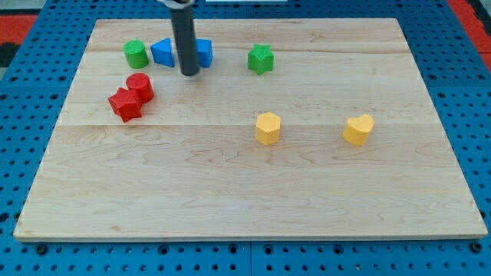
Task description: Push green star to red circle
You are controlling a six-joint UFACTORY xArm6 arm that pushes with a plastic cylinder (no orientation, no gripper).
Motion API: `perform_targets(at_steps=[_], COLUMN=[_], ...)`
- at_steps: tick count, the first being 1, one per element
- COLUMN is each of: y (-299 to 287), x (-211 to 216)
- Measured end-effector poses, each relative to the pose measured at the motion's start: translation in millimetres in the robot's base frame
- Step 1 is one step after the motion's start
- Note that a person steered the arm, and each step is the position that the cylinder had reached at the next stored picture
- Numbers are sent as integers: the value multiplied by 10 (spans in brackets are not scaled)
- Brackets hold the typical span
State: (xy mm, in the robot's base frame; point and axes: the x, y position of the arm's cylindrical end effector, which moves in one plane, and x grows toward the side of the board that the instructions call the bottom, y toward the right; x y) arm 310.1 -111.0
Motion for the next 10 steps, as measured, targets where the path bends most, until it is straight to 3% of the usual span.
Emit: perform_targets(at_steps=[1,3,4,6,9,10], y=[-416,-622,-845,-657,1989,2352], x=[-181,-515,-487,236,88,-146])
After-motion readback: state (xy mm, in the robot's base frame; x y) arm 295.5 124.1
